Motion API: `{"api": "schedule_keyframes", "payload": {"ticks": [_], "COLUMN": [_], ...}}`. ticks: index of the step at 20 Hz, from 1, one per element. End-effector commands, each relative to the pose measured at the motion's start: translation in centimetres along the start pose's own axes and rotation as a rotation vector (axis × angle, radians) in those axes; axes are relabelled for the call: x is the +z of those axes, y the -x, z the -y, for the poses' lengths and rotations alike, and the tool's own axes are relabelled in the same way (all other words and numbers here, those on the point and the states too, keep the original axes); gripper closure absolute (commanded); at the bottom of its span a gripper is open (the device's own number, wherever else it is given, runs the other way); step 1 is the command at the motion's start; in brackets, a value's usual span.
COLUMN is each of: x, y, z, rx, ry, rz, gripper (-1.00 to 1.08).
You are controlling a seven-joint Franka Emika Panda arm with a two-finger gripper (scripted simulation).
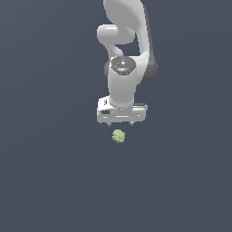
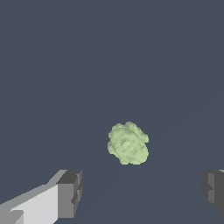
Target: Pick up the object and move it to a goal position.
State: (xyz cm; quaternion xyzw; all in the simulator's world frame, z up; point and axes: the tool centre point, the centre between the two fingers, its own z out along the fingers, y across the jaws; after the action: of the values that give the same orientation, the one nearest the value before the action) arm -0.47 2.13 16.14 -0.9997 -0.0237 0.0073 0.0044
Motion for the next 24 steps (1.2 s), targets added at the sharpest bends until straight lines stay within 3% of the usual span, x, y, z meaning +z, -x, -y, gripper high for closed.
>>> {"api": "schedule_keyframes", "payload": {"ticks": [1, 10, 24], "x": [0.2, 1.5, 4.7], "y": [0.0, 0.1, 0.3], "z": [-0.1, -0.3, -0.6], "rx": [-0.02, -0.176, -0.567], "ry": [0.001, 0.007, 0.015], "rz": [0.0, -0.001, -0.004], "gripper": [-0.92, -0.92, -0.92]}}
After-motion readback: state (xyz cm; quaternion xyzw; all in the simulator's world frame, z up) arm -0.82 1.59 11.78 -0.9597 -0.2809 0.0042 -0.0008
